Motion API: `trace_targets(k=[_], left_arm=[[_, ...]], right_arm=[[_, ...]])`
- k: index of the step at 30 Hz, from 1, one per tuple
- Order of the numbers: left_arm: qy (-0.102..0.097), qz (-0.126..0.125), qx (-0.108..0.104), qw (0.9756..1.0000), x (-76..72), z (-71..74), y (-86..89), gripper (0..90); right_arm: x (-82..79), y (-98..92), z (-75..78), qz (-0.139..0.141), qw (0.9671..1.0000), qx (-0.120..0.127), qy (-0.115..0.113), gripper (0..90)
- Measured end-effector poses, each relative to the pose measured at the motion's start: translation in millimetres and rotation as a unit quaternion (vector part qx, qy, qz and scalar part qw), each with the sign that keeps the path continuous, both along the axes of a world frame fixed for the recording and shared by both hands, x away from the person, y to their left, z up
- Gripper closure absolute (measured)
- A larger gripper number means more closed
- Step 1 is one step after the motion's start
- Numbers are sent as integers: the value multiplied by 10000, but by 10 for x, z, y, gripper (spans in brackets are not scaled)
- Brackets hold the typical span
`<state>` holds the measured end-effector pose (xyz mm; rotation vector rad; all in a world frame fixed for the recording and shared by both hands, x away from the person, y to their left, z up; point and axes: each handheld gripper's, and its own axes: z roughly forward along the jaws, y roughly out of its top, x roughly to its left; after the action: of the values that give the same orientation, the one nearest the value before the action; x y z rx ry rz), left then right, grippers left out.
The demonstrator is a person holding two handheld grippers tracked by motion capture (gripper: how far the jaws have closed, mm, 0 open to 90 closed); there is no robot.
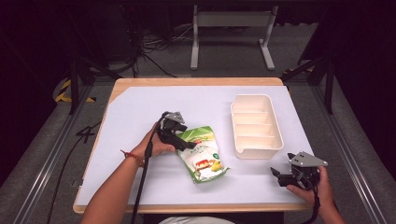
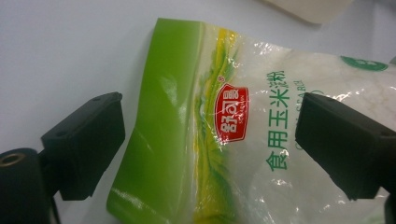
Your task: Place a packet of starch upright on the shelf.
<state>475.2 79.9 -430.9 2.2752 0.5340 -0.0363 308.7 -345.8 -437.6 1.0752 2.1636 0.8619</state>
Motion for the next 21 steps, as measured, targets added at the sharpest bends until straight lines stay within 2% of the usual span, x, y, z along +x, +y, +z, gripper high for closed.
trace_targets(k=[3,7,9,11,14,15,17,18,19,20,21], left_arm=[[30,-95,305,9995,16,-66,-77,133],[108,-66,262,9996,33,-83,-78,168],[32,78,305,9995,37,-69,-71,196],[7,273,354,9990,62,-82,-69,181],[221,269,288,9990,105,-117,-70,150],[248,281,327,9988,108,-107,-76,146],[316,118,346,9988,109,-85,-104,174],[388,-47,289,9988,104,-79,-130,225],[391,-140,340,9986,87,-77,-171,225],[321,-198,484,9981,69,-61,-208,230],[388,-339,433,9977,59,-50,-234,262]], right_arm=[[-5,-7,11,-27,10000,18,-52,163],[1,-16,7,-27,10000,45,-22,163],[2,-14,6,-32,10000,38,-28,163],[10,-11,-1,-28,10000,22,11,162],[27,-13,-25,-26,10000,-7,79,161],[27,-13,-28,-15,9999,-5,100,161],[26,-14,-28,-3,9999,15,107,161],[27,-15,-26,4,9999,22,116,161],[29,-16,-26,6,9999,27,121,161],[29,-17,-27,11,9999,36,138,161],[31,-19,-29,28,9999,50,158,161]])
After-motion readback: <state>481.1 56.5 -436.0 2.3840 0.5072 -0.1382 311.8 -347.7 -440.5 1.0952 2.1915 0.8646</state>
